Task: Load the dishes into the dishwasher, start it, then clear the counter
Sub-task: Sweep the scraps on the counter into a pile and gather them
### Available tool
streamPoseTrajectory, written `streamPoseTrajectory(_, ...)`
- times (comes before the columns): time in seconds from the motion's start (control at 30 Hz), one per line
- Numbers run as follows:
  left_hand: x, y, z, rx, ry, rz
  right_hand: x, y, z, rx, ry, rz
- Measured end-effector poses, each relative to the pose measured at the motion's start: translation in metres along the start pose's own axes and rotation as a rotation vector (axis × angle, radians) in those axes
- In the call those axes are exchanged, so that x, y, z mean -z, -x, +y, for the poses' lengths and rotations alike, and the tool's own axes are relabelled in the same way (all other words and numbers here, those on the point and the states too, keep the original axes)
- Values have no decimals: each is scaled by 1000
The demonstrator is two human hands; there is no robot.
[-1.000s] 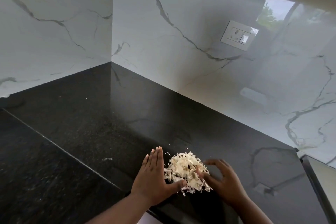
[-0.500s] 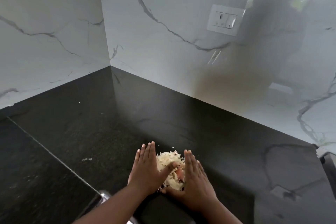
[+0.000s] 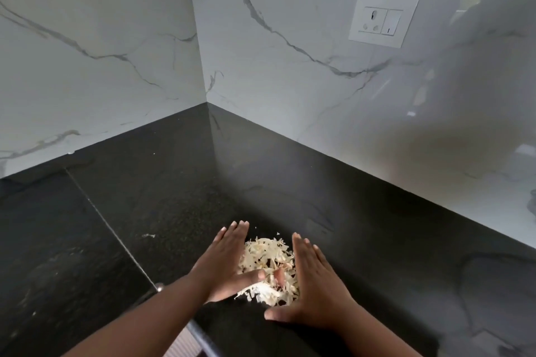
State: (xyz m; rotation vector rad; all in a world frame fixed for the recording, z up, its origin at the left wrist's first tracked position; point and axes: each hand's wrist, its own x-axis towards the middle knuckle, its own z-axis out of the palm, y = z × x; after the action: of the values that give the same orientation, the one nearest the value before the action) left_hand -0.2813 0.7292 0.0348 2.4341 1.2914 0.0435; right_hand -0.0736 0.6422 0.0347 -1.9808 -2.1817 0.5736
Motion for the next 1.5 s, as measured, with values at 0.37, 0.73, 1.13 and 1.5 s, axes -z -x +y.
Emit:
streamPoseTrajectory(0.37, -14, 7, 10, 9, 237, -3, 4, -9, -5, 92, -246, 37)
streamPoseTrajectory(0.73, -5, -15, 29, -43, 182, -33, 1, -26, -3, 121, -13, 12)
streamPoseTrajectory(1.13, -6, -2, 35, -51, 245, -35, -8, -37, -7, 116, -73, -29)
streamPoseTrajectory(1.5, -32, 20, 64, 83, 253, 54, -17, -11, -16, 136, -82, -60)
